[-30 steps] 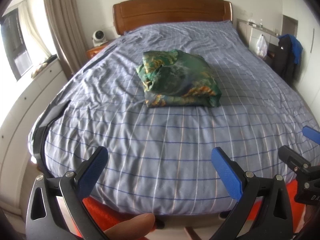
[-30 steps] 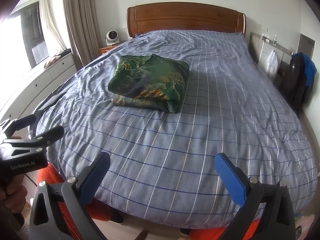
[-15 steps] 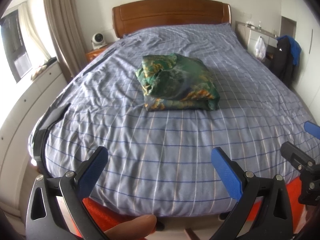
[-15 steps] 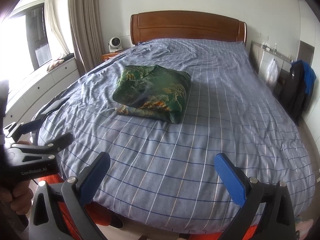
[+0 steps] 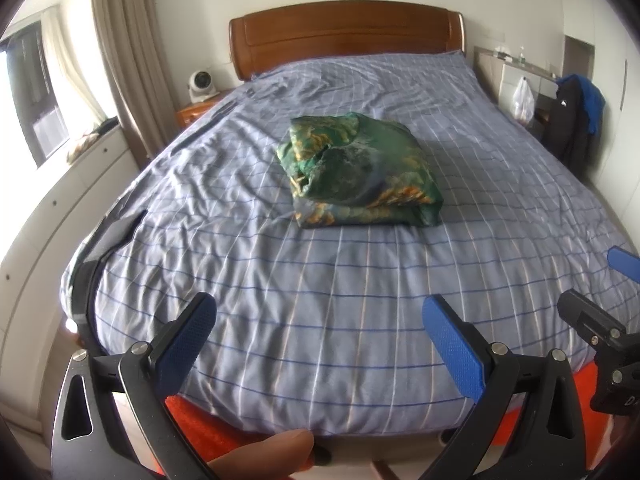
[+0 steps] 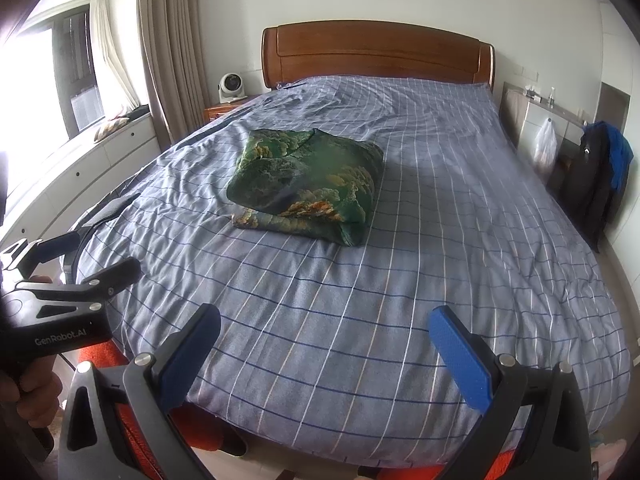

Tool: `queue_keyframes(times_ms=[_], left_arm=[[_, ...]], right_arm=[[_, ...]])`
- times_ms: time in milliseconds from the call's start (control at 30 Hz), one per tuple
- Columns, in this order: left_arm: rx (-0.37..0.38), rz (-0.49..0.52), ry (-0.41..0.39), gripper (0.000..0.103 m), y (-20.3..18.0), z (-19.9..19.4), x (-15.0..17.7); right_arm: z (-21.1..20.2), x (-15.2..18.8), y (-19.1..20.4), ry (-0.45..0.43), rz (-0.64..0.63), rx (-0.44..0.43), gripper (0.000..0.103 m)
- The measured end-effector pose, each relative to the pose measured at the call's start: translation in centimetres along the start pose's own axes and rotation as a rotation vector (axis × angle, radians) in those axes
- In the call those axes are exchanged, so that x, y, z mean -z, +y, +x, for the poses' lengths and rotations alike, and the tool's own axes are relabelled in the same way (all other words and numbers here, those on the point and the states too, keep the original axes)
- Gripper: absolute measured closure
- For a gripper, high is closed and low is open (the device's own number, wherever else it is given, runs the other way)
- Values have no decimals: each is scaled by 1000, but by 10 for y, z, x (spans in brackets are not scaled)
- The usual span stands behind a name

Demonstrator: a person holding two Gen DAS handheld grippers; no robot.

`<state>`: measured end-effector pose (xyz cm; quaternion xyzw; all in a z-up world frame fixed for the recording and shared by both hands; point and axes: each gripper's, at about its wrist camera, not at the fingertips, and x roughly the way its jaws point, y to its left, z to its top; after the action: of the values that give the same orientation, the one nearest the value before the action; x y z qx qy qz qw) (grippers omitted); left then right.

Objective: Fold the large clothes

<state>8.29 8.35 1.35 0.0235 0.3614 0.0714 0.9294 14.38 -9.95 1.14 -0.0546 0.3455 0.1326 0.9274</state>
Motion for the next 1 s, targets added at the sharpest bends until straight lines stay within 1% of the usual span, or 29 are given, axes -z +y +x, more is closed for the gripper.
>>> queue_keyframes(times_ms=[433, 1000], left_arm=[[-4, -6, 1, 0, 2, 1, -2], [3, -13, 1, 0, 2, 2, -2]], right_arm=[[4, -3, 3, -3, -8, -1, 0], [10, -2, 7, 14, -16, 0, 0]])
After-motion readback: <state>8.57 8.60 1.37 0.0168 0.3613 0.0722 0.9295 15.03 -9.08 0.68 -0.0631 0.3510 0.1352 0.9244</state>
